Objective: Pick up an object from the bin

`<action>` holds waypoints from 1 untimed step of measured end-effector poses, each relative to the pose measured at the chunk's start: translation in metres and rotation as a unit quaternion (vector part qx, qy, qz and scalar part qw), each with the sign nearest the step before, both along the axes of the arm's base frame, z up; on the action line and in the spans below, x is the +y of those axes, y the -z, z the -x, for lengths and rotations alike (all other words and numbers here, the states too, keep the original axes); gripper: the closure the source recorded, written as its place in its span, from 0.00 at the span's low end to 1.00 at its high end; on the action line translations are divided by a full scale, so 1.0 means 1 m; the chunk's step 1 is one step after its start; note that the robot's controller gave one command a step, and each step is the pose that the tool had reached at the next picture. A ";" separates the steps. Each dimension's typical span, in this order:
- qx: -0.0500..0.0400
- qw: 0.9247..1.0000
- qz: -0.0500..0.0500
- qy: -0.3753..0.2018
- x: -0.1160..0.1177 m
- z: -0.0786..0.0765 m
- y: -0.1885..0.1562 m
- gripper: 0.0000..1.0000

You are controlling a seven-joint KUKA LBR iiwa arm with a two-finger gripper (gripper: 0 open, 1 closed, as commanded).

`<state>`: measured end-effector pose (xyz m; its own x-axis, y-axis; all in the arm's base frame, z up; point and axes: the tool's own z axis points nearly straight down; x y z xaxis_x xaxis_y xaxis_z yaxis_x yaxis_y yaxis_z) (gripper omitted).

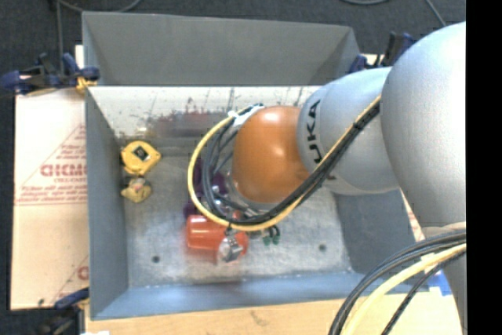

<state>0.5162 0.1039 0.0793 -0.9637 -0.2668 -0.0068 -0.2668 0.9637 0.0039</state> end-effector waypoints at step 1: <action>0.000 1.000 0.002 -0.014 -0.013 -0.001 -0.145 1.00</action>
Offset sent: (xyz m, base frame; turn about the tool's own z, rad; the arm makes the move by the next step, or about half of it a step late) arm 0.0000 0.0000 0.0000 0.0000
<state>0.5171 0.0909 0.2246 -0.9558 -0.2940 -0.0051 -0.2940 0.9558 -0.0007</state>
